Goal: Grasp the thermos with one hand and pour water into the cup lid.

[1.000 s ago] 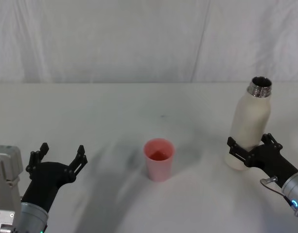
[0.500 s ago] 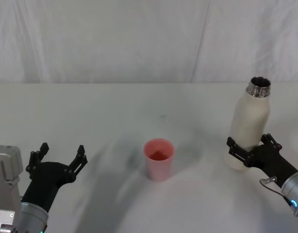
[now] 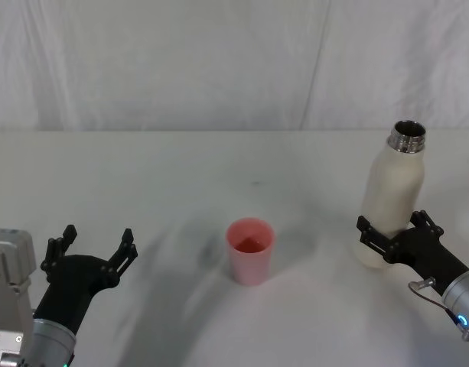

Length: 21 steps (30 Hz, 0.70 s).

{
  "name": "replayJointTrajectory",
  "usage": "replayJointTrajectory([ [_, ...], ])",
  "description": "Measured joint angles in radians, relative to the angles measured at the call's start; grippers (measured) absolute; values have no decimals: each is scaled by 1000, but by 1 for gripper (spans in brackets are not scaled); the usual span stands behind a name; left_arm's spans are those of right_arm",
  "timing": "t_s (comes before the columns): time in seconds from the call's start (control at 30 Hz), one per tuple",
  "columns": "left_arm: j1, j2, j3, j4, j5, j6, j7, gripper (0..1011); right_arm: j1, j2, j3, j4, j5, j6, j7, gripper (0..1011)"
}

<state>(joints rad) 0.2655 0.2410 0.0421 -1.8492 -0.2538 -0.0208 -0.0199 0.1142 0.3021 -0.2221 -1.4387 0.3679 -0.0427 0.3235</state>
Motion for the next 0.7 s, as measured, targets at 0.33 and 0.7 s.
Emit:
replayJointTrajectory([
  [0.33, 0, 0, 0, 0, 0, 0, 0, 1001, 0, 0, 0, 0, 0, 0, 0, 950],
  [0.7, 0, 0, 0, 0, 0, 0, 0, 1001, 0, 0, 0, -1, 0, 0, 0, 1002],
])
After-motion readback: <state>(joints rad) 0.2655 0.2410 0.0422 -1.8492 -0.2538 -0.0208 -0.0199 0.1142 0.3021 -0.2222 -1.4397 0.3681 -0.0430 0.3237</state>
